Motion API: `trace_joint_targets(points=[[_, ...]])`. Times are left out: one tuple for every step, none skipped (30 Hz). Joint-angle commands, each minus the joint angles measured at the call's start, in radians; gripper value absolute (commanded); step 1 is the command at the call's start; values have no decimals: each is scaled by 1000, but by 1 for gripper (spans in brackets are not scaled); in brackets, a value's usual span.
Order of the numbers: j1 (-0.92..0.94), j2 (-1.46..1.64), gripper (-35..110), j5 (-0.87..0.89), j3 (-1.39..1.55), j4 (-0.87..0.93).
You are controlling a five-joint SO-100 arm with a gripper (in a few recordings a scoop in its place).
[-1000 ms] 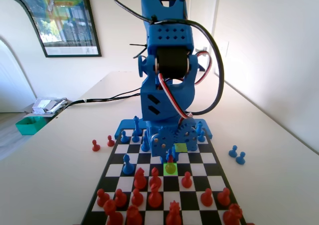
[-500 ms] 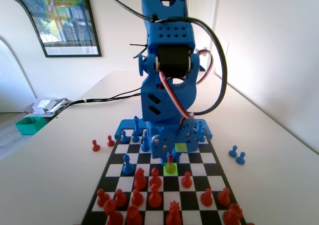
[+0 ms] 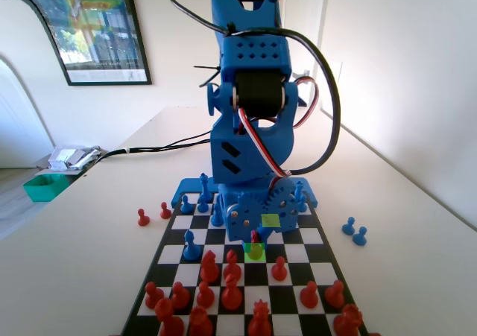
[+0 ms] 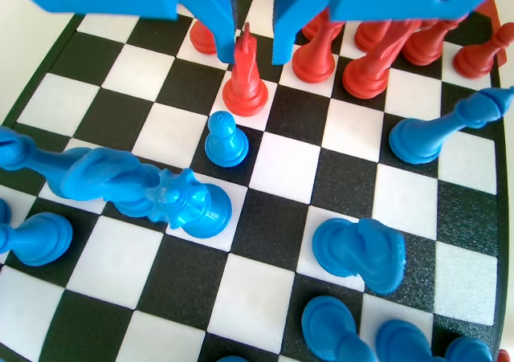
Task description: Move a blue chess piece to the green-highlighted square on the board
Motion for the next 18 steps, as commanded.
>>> trace_joint_targets(points=[[-9,28,5,-29,6,-3],[-11,28,4,-32,9,-8],[-11,28,4,-34,12,-9],[-11,28,4,-37,14,-9],[-11,28,3,-40,15,-9],[-11,28,3,-43,20,-12],[-11,28,3,-44,23,-17],[-11,28,2,-46,26,-23],[-11,28,2,-48,31,-28],[-11,28,2,-49,34,-31],[-11,28,1,-52,35,-31],[-9,28,1,-54,37,-32],[-9,28,1,-54,38,-32],[-8,28,1,-54,40,-32],[-8,28,1,-54,41,-32],[-6,28,1,-54,43,-32],[-5,28,1,-54,43,-32],[-2,28,1,-55,38,-29]])
